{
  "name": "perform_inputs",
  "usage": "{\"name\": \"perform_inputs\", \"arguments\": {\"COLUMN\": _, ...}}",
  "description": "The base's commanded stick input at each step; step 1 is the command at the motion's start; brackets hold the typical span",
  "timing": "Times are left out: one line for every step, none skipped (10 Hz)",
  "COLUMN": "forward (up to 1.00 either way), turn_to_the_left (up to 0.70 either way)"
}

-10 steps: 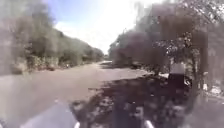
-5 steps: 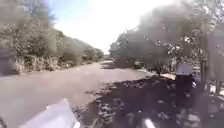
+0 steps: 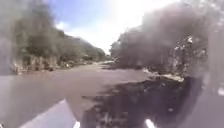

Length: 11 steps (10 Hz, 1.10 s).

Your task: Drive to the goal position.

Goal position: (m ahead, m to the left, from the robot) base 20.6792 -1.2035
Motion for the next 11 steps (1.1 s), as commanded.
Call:
{"name": "perform_inputs", "arguments": {"forward": 0.50, "turn_to_the_left": -0.50}}
{"name": "perform_inputs", "arguments": {"forward": 0.50, "turn_to_the_left": -0.50}}
{"name": "perform_inputs", "arguments": {"forward": 0.50, "turn_to_the_left": -0.25}}
{"name": "perform_inputs", "arguments": {"forward": 0.50, "turn_to_the_left": 0.00}}
{"name": "perform_inputs", "arguments": {"forward": 0.50, "turn_to_the_left": 0.00}}
{"name": "perform_inputs", "arguments": {"forward": 0.50, "turn_to_the_left": 0.00}}
{"name": "perform_inputs", "arguments": {"forward": 0.50, "turn_to_the_left": 0.00}}
{"name": "perform_inputs", "arguments": {"forward": 0.50, "turn_to_the_left": 0.00}}
{"name": "perform_inputs", "arguments": {"forward": 0.50, "turn_to_the_left": 0.00}}
{"name": "perform_inputs", "arguments": {"forward": 0.50, "turn_to_the_left": 0.00}}
{"name": "perform_inputs", "arguments": {"forward": 0.50, "turn_to_the_left": 0.00}}
